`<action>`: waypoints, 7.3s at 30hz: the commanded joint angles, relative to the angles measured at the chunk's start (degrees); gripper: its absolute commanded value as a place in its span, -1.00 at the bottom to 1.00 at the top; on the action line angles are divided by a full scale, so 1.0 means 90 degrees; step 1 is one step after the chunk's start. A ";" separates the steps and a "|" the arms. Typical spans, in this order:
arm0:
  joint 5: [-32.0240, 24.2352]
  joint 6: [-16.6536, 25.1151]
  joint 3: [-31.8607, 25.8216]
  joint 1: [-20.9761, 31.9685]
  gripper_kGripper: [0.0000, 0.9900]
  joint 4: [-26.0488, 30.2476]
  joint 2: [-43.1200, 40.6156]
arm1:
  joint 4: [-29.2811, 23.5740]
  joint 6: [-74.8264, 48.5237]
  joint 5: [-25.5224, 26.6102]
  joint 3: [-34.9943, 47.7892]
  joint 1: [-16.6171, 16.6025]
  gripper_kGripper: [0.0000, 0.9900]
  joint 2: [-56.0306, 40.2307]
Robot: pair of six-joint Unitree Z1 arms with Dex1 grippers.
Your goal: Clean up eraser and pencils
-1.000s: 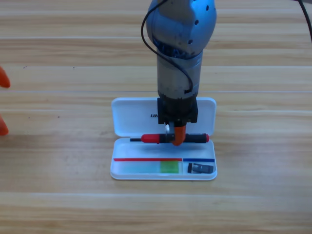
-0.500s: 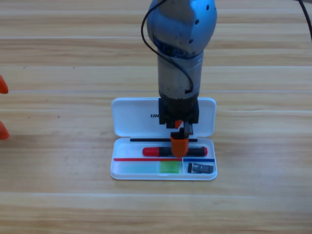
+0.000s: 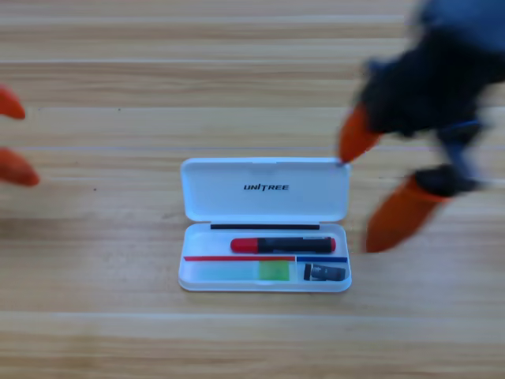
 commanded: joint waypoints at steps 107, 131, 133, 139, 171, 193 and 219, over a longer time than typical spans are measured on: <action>-0.1603 -0.1095 -0.1234 -0.0831 -1.00 -0.2465 0.3588 | -0.4186 0.1178 0.1968 0.4830 -0.0576 0.94 -0.3859; -0.1584 -0.1212 -0.0423 -0.0899 -1.00 -0.3080 0.3871 | -0.4195 0.1178 0.2026 0.4840 -0.0576 0.94 -0.3839; -0.1623 -0.1241 -0.0375 -0.0987 -1.00 -0.3022 0.3793 | -0.4195 0.1178 0.2026 0.4850 -0.0576 0.94 -0.3829; -0.1691 -0.1300 -0.0277 -0.1261 -1.00 -0.2856 0.3520 | -0.4205 0.1178 0.2046 0.4840 -0.0576 0.94 -0.3819; -0.1447 -0.1202 0.0612 -0.2208 -1.00 -0.3031 0.2983 | -0.4205 0.1168 0.2104 0.4850 -0.0576 0.94 -0.3761; -0.0441 -0.1046 0.0944 -0.2745 -1.00 -0.3783 0.3559 | -0.4215 0.1149 0.2114 0.4860 -0.0576 0.94 -0.3722; -0.0099 -0.1143 0.0973 -0.3185 -1.00 -0.2973 0.2787 | -0.4225 0.1149 0.2124 0.4860 -0.0576 0.94 -0.3683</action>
